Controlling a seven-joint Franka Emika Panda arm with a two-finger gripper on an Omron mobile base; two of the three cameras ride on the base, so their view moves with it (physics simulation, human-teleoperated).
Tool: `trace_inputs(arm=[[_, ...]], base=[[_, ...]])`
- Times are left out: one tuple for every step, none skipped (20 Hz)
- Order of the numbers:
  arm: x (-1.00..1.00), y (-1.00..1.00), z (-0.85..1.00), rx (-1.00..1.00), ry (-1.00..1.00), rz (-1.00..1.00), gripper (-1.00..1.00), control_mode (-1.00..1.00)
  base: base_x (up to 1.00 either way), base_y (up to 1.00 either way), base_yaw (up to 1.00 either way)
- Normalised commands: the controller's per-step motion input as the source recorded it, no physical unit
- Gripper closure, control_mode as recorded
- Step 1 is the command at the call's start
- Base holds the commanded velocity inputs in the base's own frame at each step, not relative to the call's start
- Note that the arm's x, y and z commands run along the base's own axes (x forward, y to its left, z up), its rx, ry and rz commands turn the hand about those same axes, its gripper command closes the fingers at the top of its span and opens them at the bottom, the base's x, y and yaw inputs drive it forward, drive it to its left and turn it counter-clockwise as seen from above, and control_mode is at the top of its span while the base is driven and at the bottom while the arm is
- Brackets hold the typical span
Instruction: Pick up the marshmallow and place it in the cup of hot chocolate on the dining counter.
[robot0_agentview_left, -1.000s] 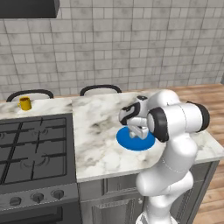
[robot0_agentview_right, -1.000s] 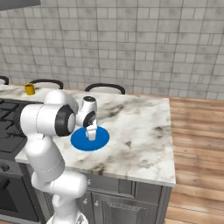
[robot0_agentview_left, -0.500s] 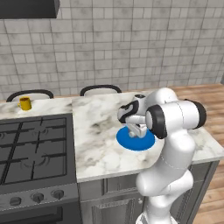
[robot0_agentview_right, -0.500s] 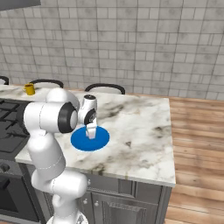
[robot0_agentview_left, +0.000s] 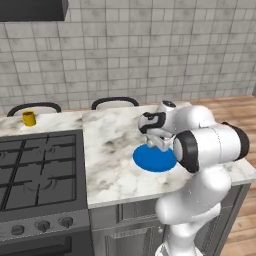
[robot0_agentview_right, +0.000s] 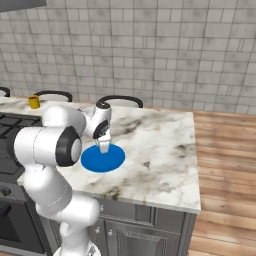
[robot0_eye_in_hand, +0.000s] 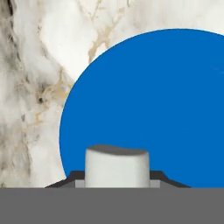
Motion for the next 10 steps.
trace_inputs(arm=[[-0.24, 0.00, 0.64, 0.13, -0.21, 0.00, 1.00, -1.00], [-0.17, 0.00, 0.67, 0.14, -0.15, 0.00, 1.00, -1.00], [-0.26, 0.00, 0.64, 0.17, -0.13, 0.00, 1.00, -1.00], [-0.17, -0.02, 0.61, 0.22, -0.01, 0.00, 1.00, -1.00], [-0.23, -0.01, 0.57, 0.27, 0.00, 0.00, 1.00, -1.00], [-0.22, -0.01, 0.54, 0.30, 0.00, 0.00, 1.00, -1.00], [-0.19, -0.07, 0.53, 0.34, 0.04, 0.00, 1.00, -1.00], [-0.24, -0.05, 0.50, 0.39, 0.07, 0.00, 1.00, -1.00], [-0.27, -0.10, 0.55, 0.42, 0.07, 0.00, 1.00, -1.00], [-0.36, -0.07, 0.55, 0.43, 0.05, 0.00, 1.00, -1.00]], base=[[0.00, 0.00, 0.00], [0.00, 0.00, 0.00], [0.00, 0.00, 0.00], [0.00, 0.00, 0.00], [0.00, 0.00, 0.00], [0.00, 0.00, 0.00], [0.00, 0.00, 0.00], [0.00, 0.00, 0.00], [0.00, 0.00, 0.00], [0.00, 0.00, 0.00]])
